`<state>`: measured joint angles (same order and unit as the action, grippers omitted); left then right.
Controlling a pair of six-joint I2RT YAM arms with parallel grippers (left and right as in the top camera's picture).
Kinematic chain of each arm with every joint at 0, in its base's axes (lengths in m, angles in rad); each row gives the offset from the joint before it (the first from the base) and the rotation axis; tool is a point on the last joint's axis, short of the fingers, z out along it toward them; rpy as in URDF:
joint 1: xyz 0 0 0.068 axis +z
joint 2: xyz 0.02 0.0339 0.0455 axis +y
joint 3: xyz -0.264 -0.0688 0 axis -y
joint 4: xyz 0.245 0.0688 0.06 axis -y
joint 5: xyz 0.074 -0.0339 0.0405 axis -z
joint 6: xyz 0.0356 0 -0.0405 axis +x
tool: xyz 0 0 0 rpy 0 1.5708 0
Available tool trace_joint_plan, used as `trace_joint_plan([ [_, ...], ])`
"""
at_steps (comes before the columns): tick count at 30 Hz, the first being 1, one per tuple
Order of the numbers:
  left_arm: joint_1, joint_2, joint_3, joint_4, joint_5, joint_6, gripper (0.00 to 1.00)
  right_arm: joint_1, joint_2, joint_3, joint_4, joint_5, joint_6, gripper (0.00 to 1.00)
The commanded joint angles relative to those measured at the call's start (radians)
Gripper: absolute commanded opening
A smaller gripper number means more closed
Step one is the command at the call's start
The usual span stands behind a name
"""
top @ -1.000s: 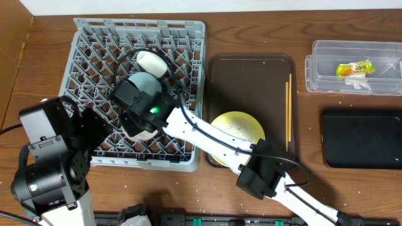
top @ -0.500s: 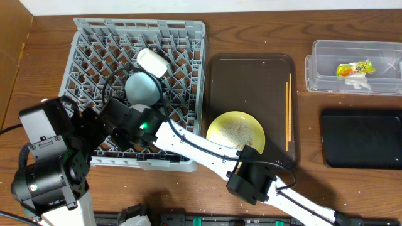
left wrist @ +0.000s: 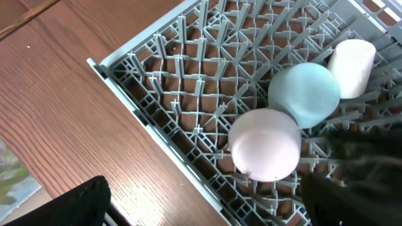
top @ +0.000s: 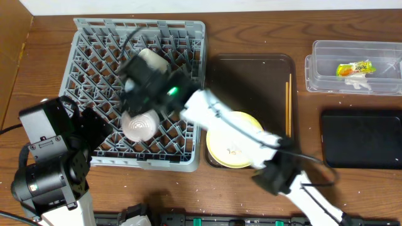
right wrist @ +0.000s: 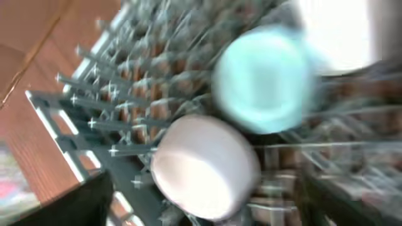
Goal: Sort waste into correct bins and load items into the dishwasher
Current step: 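Open the right gripper, release the pink bowl, and withdraw upward, then lower the right gripper to the tray and grasp the yellow plate rim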
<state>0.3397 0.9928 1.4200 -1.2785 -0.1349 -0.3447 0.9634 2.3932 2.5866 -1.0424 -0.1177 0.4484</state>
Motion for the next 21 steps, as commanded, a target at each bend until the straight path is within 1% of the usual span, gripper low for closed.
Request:
trace_joint_plan([
  [1, 0.004, 0.001, 0.011, -0.002, -0.011, -0.013, 0.98, -0.084, -0.128, 0.011, -0.045, 0.016, -0.010, 0.99],
  [4, 0.004, 0.001, 0.011, -0.002, -0.011, -0.013, 0.98, -0.152, -0.194, 0.011, -0.097, 0.016, -0.011, 0.99],
  [6, 0.004, 0.001, 0.011, -0.002, -0.011, -0.013, 0.98, -0.192, -0.230, 0.011, -0.137, 0.016, -0.068, 0.92],
  [8, 0.004, 0.001, 0.011, -0.002, -0.011, -0.013, 0.98, -0.242, -0.260, 0.011, -0.208, 0.017, -0.180, 0.85],
  [9, 0.004, 0.001, 0.011, -0.002, -0.011, -0.013, 0.98, -0.267, -0.267, 0.011, -0.258, 0.020, -0.232, 0.85],
  [10, 0.004, 0.001, 0.011, -0.002, -0.011, -0.013, 0.98, -0.287, -0.267, 0.011, -0.307, 0.031, -0.260, 0.90],
  [11, 0.004, 0.001, 0.011, -0.002, -0.011, -0.013, 0.98, -0.311, -0.266, 0.010, -0.383, 0.053, -0.281, 0.97],
  [12, 0.004, 0.001, 0.011, -0.002, -0.011, -0.013, 0.98, -0.323, -0.261, 0.008, -0.430, 0.068, -0.287, 0.99],
  [15, 0.004, 0.001, 0.011, -0.002, -0.011, -0.013, 0.98, -0.364, -0.229, -0.014, -0.620, 0.103, -0.307, 0.99],
  [16, 0.004, 0.001, 0.011, -0.002, -0.011, -0.013, 0.98, -0.372, -0.217, -0.031, -0.658, 0.103, -0.317, 0.99],
  [19, 0.004, 0.001, 0.011, -0.002, -0.011, -0.013, 0.98, -0.383, -0.208, -0.150, -0.640, 0.116, -0.331, 0.99],
  [21, 0.004, 0.001, 0.011, -0.002, -0.011, -0.013, 0.98, -0.388, -0.207, -0.256, -0.601, 0.175, -0.330, 0.99],
])
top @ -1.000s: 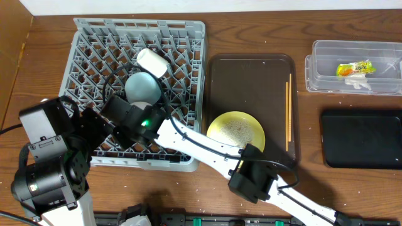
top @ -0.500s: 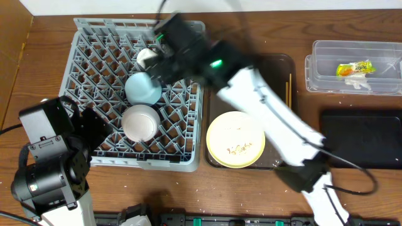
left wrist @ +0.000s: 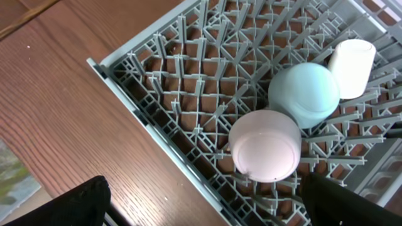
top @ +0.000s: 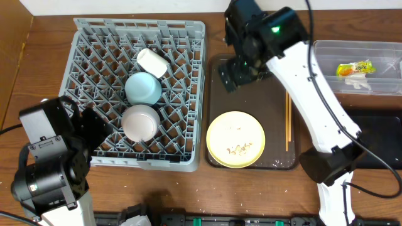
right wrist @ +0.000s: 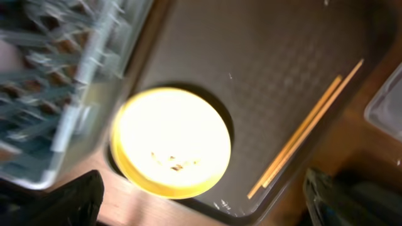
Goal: Sort waste into correct bins and load items into the dishwasher
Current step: 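Lower the right gripper to the tray and grasp the yellow plate rim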
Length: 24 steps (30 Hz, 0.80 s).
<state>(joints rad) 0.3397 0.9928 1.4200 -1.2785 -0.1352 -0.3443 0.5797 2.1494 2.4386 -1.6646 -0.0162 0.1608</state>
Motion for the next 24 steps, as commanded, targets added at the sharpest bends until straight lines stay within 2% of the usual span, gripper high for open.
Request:
trace_joint_plan([
  [1, 0.004, 0.001, 0.011, -0.002, -0.011, -0.013, 0.98, -0.010, 0.037, -0.168, 0.047, 0.093, -0.043, 0.99],
  [6, 0.004, 0.001, 0.011, -0.002, -0.011, -0.013, 0.98, -0.034, 0.037, -0.409, 0.167, 0.090, -0.043, 0.91],
  [9, 0.004, 0.001, 0.011, -0.002, -0.011, -0.013, 0.98, -0.046, 0.037, -0.523, 0.258, 0.094, -0.047, 0.82],
  [13, 0.004, 0.001, 0.011, -0.002, -0.011, -0.013, 0.98, -0.069, 0.037, -0.648, 0.365, 0.016, -0.075, 0.54],
  [14, 0.004, 0.001, 0.011, -0.002, -0.011, -0.013, 0.98, -0.074, 0.037, -0.686, 0.402, -0.011, -0.080, 0.43],
  [16, 0.004, 0.001, 0.011, -0.002, -0.011, -0.013, 0.98, -0.077, 0.037, -0.730, 0.449, -0.016, -0.080, 0.33],
  [18, 0.004, 0.001, 0.011, -0.002, -0.011, -0.013, 0.98, -0.076, 0.037, -0.771, 0.492, -0.017, -0.080, 0.30],
  [24, 0.004, 0.001, 0.011, -0.002, -0.011, -0.013, 0.98, -0.077, 0.037, -0.853, 0.563, -0.039, -0.080, 0.30],
])
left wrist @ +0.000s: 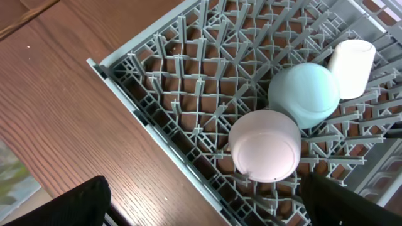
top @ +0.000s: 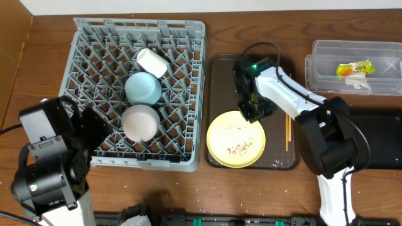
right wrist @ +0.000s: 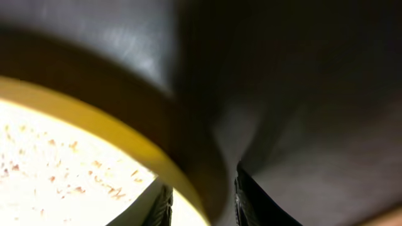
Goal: Sort waste into correct bins and load items into the dishwasher
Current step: 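Lower the right gripper to the tray and grasp the yellow plate rim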
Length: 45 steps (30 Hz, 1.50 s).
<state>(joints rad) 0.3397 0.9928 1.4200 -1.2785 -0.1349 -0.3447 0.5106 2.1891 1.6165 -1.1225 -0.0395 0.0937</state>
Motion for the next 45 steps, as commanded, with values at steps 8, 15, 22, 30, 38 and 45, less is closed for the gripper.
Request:
trace_joint_plan([
  [8, 0.004, 0.001, 0.011, -0.002, -0.011, -0.013, 0.98, -0.026, -0.003, -0.037, 0.043, 0.226, 0.123, 0.22],
  [15, 0.004, 0.001, 0.011, -0.002, -0.011, -0.013, 0.98, -0.109, -0.003, 0.035, 0.016, 0.274, 0.122, 0.24],
  [22, 0.004, 0.002, 0.011, -0.002, -0.012, -0.013, 0.98, -0.112, -0.003, 0.261, -0.168, 0.259, 0.130, 0.25],
  [30, 0.004, 0.001, 0.011, -0.002, -0.011, -0.013, 0.98, -0.008, -0.003, 0.412, -0.296, -0.164, -0.068, 0.57],
  [38, 0.004, 0.001, 0.011, -0.002, -0.012, -0.013, 0.98, 0.164, -0.003, 0.227, -0.105, -0.148, 0.005, 0.48],
  [45, 0.004, 0.001, 0.011, -0.002, -0.011, -0.013, 0.98, 0.248, -0.003, 0.110, 0.035, -0.032, 0.119, 0.40],
])
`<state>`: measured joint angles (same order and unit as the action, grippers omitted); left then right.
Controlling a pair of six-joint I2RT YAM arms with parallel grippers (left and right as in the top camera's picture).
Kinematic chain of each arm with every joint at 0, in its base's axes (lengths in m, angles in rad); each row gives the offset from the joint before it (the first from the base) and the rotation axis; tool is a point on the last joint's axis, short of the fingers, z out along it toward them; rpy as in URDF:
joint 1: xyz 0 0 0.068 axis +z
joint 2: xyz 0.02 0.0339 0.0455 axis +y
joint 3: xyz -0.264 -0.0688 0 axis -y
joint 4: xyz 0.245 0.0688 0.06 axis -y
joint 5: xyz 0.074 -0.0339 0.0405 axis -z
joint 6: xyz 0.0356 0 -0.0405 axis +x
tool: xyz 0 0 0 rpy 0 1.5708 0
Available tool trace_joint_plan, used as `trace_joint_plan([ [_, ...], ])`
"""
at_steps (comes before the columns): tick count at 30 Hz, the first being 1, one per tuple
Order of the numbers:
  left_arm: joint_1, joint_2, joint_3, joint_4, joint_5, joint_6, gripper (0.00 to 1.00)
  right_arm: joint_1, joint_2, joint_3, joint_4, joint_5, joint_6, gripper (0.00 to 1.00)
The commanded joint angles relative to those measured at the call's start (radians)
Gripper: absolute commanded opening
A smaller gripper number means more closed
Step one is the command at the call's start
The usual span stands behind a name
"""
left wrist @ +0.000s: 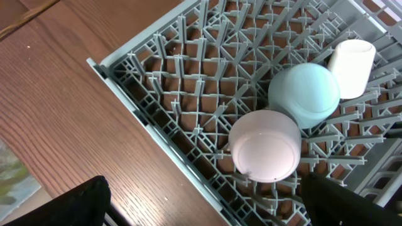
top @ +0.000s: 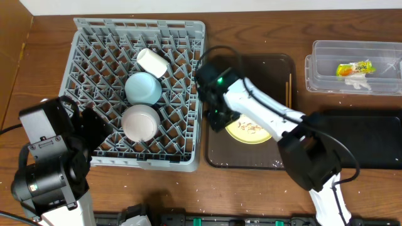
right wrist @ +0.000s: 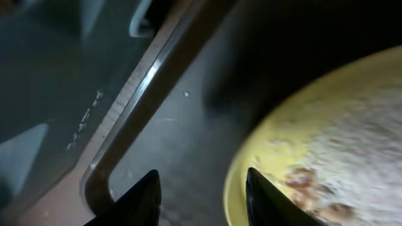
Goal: Sort waste into correct bins and load items into the dishwasher
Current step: 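Lower the right gripper to the tray and grasp the yellow plate rim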
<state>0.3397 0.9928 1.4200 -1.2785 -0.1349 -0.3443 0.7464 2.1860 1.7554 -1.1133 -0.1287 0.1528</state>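
A yellow plate [top: 254,130] with crumbs lies in the dark brown tray [top: 251,160]; my right arm covers part of it. My right gripper [top: 217,118] is low at the plate's left edge, beside the rack. In the right wrist view the gripper [right wrist: 201,191] is open: one fingertip over the tray floor, the other over the yellow plate [right wrist: 314,144], whose rim lies between them. The grey dish rack [top: 195,37] holds a white cup [top: 152,61], a teal bowl [top: 142,88] and a white bowl [top: 139,122]. My left gripper [left wrist: 204,207] hangs open over the rack's front left corner.
Two wooden chopsticks [top: 289,91] lie along the tray's right side. A clear bin [top: 326,63] at the back right holds a yellow wrapper [top: 355,69]. A black bin [top: 361,141] sits in front of it. The rack wall stands close to my right gripper.
My right gripper has moved from the plate's far rim to its left rim next to the rack. The plate now lies a little farther back and right in the tray. The left arm is unchanged.
My right gripper was first over the bowls in the rack. Then it was high above the tray's back. Then it was down at the yellow plate's far rim. Now it is open at the plate's left rim, and the plate has shifted slightly.
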Motion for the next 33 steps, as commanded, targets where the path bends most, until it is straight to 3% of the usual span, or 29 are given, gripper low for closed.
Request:
trace_joint_plan([
  [1, 0.004, 0.001, 0.011, -0.002, -0.012, -0.013, 0.98, 0.017, 0.000, -0.037, 0.037, 0.057, 0.060, 0.38],
  [12, 0.004, 0.001, 0.011, -0.002, -0.011, -0.013, 0.98, 0.035, 0.000, -0.129, 0.121, 0.165, 0.097, 0.29],
  [16, 0.004, 0.001, 0.011, -0.002, -0.011, -0.013, 0.98, 0.040, 0.000, -0.143, 0.140, 0.165, 0.106, 0.15],
  [22, 0.004, 0.001, 0.011, -0.002, -0.011, -0.013, 0.98, 0.060, 0.000, -0.141, 0.151, 0.166, 0.149, 0.01],
  [33, 0.004, 0.001, 0.011, -0.002, -0.011, -0.013, 0.98, 0.152, 0.000, -0.095, 0.025, 0.407, 0.221, 0.01],
])
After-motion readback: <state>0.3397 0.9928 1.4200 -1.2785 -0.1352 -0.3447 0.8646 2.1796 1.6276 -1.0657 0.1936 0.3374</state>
